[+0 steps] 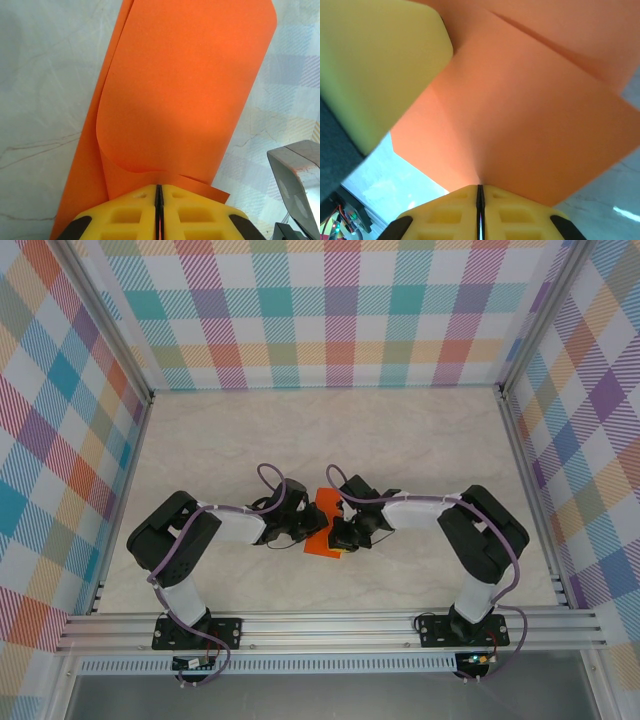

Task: Fold a paper plane with a square sheet of paper (pick it up from the middle)
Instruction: First fold the triangle in half at the center of the table.

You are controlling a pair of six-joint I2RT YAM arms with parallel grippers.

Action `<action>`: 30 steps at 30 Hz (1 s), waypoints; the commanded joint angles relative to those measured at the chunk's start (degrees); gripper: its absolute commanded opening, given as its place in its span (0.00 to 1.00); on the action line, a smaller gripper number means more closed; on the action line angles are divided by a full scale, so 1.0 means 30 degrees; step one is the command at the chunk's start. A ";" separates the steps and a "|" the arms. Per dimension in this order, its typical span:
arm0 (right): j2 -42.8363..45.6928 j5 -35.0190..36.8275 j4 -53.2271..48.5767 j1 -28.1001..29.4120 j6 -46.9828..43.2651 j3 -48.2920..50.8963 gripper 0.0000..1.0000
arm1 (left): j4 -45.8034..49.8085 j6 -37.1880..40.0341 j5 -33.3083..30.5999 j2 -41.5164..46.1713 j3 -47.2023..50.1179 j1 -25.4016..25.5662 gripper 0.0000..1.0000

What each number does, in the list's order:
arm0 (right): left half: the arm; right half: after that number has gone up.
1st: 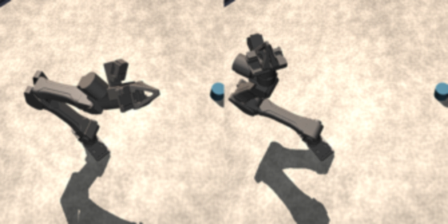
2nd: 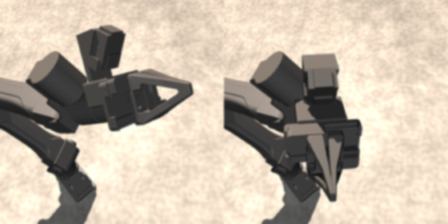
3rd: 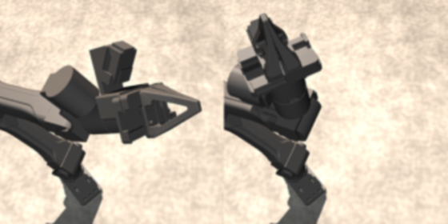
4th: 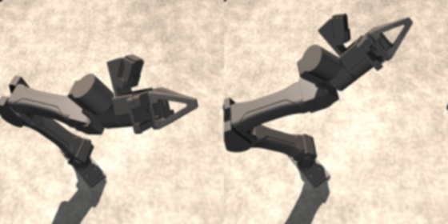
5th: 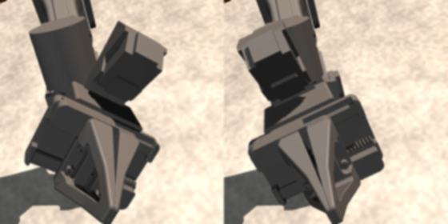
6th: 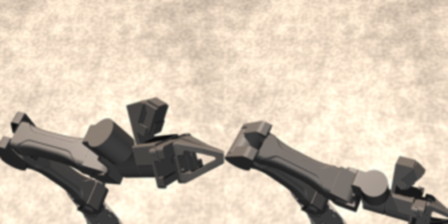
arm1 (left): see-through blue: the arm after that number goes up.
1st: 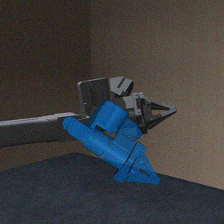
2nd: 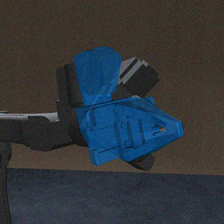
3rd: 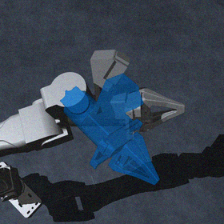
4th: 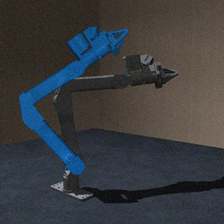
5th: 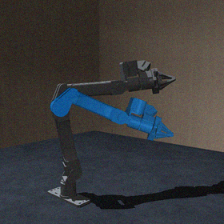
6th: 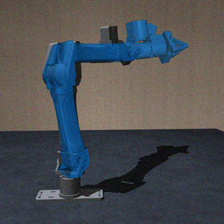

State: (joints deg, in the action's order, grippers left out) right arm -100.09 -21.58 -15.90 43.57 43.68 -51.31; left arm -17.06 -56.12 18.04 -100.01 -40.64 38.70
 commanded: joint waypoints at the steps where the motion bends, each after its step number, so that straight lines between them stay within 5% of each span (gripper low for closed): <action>1: 0.1171 0.0153 -0.1717 0.0055 -0.0503 0.0125 0.13 | 0.1405 0.0366 -0.0132 -0.0145 0.0305 -0.0133 0.11; 10: 0.1111 -0.0734 -0.1554 0.0293 -0.0510 -0.0735 0.13 | 0.1409 0.0337 -0.0082 -0.0153 0.0208 -0.0129 0.11; 20: -0.0940 0.0936 -0.2561 0.0271 -0.0804 -0.0287 0.12 | 0.1610 0.0424 -0.0081 -0.0127 0.0129 -0.0140 0.11; 30: 0.0397 0.0202 -0.2107 0.0228 -0.1083 0.1350 0.13 | 0.1893 0.0623 -0.0302 -0.0062 0.0188 -0.0126 0.10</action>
State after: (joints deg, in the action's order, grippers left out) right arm -99.44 -20.82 -17.12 43.94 41.54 -50.19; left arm -16.75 -55.72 18.20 -100.01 -40.69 38.70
